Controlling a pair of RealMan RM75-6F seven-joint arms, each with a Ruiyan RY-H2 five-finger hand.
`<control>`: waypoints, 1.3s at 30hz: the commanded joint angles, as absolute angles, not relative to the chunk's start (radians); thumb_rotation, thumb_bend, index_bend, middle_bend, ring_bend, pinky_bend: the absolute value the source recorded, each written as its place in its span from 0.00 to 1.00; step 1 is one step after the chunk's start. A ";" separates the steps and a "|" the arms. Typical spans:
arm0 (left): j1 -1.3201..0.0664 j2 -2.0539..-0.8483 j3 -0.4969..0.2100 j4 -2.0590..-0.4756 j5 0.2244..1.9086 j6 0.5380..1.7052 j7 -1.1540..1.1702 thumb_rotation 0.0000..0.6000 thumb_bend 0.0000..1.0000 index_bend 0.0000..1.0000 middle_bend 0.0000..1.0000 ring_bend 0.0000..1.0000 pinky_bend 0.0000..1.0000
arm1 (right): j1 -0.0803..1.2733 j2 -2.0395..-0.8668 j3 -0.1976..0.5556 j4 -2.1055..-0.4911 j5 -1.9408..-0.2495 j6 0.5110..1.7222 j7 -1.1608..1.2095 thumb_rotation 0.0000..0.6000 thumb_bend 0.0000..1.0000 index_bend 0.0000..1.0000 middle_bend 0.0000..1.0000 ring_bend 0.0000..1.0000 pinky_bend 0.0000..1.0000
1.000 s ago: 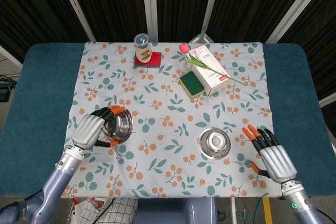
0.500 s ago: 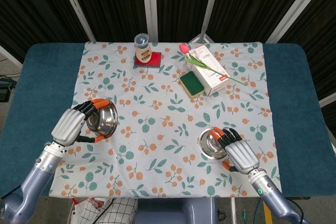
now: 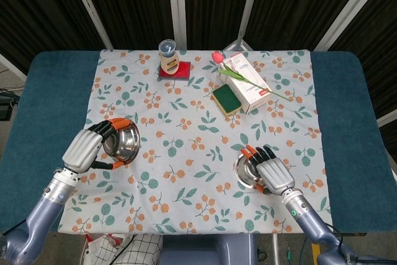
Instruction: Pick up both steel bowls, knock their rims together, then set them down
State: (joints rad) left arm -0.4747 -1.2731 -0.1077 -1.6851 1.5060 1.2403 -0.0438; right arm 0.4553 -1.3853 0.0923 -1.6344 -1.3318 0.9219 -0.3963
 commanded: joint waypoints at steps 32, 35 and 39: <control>-0.519 -1.352 -0.106 -1.618 1.466 1.157 -0.059 1.00 0.46 0.51 0.64 0.54 0.76 | 0.421 -1.316 0.098 -1.702 -1.398 1.123 -0.174 1.00 0.36 1.00 0.96 1.00 1.00; -0.529 -1.388 -0.109 -1.597 1.487 1.166 -0.073 1.00 0.46 0.51 0.64 0.54 0.76 | 0.406 -1.282 0.123 -1.705 -1.425 1.165 -0.011 1.00 0.36 1.00 0.97 1.00 1.00; -0.540 -1.454 -0.114 -1.540 1.520 1.194 -0.103 1.00 0.46 0.52 0.64 0.54 0.76 | 0.395 -1.212 0.158 -1.720 -1.440 1.184 0.240 1.00 0.37 1.00 0.98 1.00 1.00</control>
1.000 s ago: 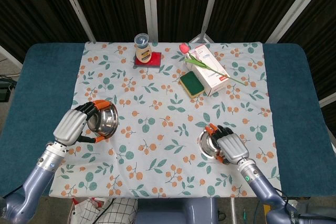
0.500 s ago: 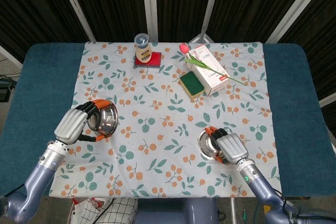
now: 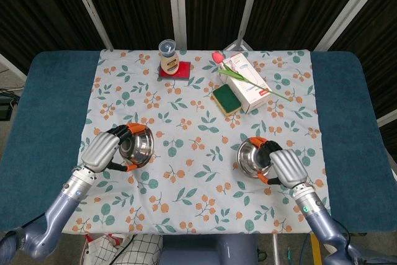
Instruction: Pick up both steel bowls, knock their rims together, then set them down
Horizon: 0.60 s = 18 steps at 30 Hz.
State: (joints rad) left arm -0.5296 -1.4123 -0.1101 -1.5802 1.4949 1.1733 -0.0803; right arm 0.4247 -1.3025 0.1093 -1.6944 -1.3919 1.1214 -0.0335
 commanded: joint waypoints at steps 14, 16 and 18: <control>-0.536 -1.503 -0.108 -1.480 1.619 1.316 -0.232 1.00 0.46 0.52 0.65 0.54 0.76 | 0.382 -1.025 0.235 -1.698 -1.382 1.076 1.162 1.00 0.37 1.00 0.99 1.00 1.00; -0.534 -1.498 -0.105 -1.482 1.639 1.338 -0.256 1.00 0.46 0.52 0.65 0.54 0.76 | 0.390 -1.023 0.237 -1.678 -1.354 1.021 1.271 1.00 0.38 1.00 0.99 1.00 1.00; -0.541 -1.495 -0.102 -1.478 1.661 1.348 -0.296 1.00 0.46 0.52 0.65 0.54 0.76 | 0.410 -1.022 0.232 -1.650 -1.363 0.953 1.378 1.00 0.38 1.00 0.99 1.00 1.00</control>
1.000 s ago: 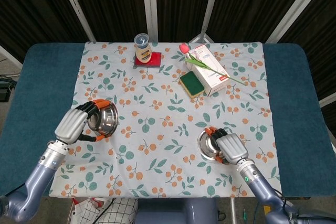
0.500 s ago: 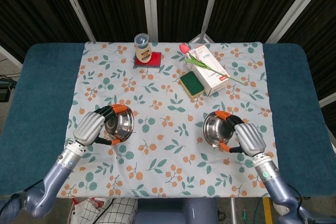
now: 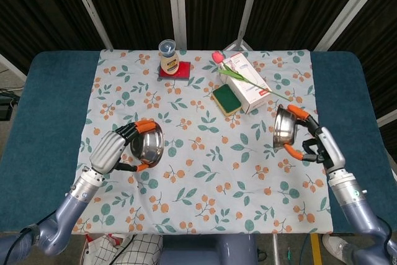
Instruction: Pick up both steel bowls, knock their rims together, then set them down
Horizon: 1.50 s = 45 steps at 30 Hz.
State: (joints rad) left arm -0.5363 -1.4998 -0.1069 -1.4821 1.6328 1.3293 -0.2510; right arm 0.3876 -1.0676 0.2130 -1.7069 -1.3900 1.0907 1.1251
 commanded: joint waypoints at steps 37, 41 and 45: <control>-0.708 -1.819 -0.136 -1.122 1.780 1.527 -0.478 1.00 0.45 0.51 0.65 0.54 0.75 | 0.527 -1.097 0.207 -1.963 -1.283 0.768 1.434 1.00 0.40 1.00 0.99 1.00 1.00; -0.715 -1.828 -0.129 -1.114 1.774 1.521 -0.478 1.00 0.45 0.51 0.65 0.54 0.75 | 0.526 -1.096 0.214 -2.000 -1.269 0.762 1.400 1.00 0.40 1.00 0.99 1.00 1.00; -0.725 -1.840 -0.123 -1.102 1.778 1.520 -0.472 1.00 0.46 0.51 0.65 0.54 0.75 | 0.523 -1.100 0.219 -2.027 -1.261 0.748 1.394 1.00 0.40 1.00 0.99 1.00 1.00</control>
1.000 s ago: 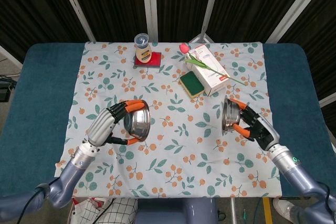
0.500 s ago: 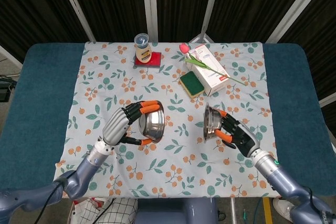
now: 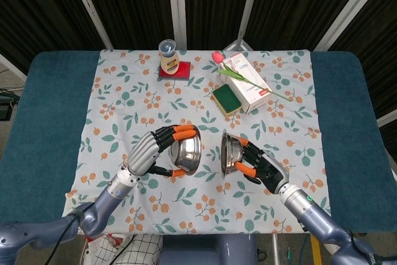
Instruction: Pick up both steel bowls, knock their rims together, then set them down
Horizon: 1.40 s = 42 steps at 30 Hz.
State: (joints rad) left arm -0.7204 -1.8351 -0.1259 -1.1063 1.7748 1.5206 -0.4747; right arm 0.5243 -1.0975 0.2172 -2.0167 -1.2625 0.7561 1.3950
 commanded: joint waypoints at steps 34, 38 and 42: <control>-0.789 -1.990 -0.107 -0.888 1.816 1.629 -0.491 1.00 0.43 0.53 0.66 0.54 0.75 | 0.508 -1.123 0.248 -2.116 -1.270 0.694 1.366 1.00 0.40 1.00 0.99 1.00 1.00; -0.788 -1.991 -0.103 -0.879 1.817 1.653 -0.500 1.00 0.43 0.53 0.66 0.54 0.75 | 0.501 -1.116 0.256 -2.118 -1.256 0.700 1.357 1.00 0.41 1.00 0.99 1.00 1.00; -0.782 -1.973 -0.097 -0.898 1.821 1.675 -0.496 1.00 0.44 0.52 0.66 0.54 0.75 | 0.490 -1.107 0.263 -2.105 -1.261 0.696 1.381 1.00 0.41 1.00 0.99 1.00 1.00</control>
